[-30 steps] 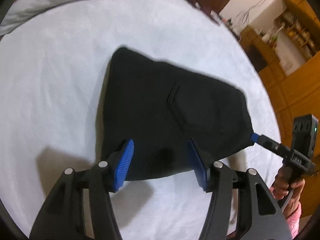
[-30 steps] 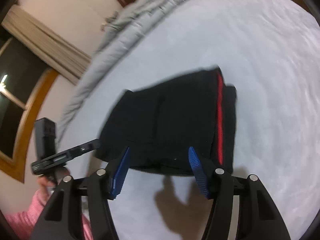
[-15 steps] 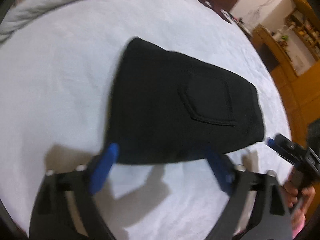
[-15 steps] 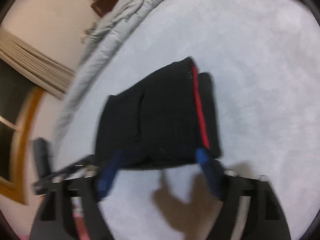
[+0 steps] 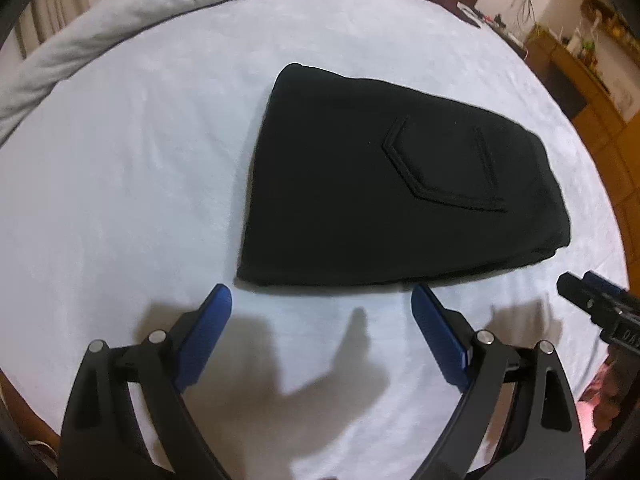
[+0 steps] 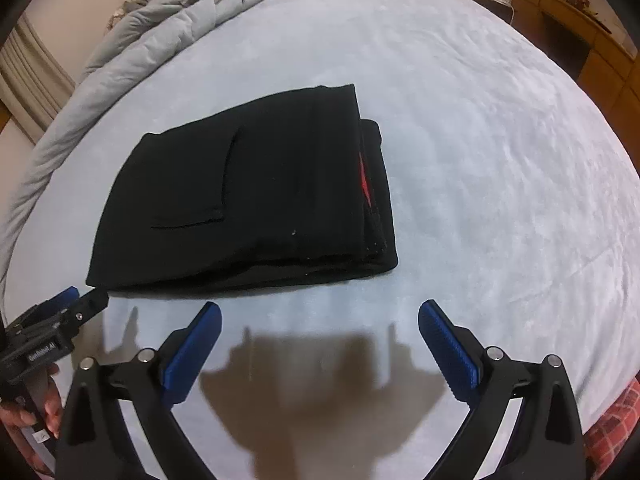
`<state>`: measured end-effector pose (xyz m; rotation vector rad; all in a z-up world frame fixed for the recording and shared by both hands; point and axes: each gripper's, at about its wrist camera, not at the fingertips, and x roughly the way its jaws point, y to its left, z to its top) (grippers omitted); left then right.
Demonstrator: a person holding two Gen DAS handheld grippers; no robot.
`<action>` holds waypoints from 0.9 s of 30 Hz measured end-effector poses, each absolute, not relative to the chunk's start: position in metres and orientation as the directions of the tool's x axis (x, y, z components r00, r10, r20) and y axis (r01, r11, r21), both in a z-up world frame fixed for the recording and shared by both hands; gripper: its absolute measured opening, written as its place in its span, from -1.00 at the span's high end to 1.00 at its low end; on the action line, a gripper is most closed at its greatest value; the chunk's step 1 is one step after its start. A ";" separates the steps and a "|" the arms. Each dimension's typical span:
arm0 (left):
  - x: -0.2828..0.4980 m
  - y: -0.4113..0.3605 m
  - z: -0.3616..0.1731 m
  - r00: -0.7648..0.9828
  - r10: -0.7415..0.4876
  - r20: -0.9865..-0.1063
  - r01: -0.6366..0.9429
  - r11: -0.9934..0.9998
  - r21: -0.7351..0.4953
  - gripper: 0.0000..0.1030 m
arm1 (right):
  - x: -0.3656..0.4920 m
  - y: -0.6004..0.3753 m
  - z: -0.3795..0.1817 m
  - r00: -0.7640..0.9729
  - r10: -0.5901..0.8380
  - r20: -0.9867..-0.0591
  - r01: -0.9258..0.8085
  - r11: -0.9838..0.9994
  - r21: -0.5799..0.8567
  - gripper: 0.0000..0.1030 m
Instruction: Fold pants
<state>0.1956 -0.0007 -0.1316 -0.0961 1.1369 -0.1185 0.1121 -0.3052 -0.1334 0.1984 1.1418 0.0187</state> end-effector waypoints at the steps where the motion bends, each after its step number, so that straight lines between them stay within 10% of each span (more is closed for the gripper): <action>1: 0.196 -0.001 -0.132 0.417 -0.145 -0.897 0.050 0.989 -0.137 -0.76 | 0.113 -0.305 -0.135 0.414 0.112 -0.904 0.089 0.983 0.162 -0.92; 27: 0.191 -0.004 -0.118 0.443 -0.147 -0.884 0.078 0.989 -0.125 -0.76 | 0.112 -0.295 -0.144 0.394 0.118 -0.911 0.108 0.979 0.173 -0.92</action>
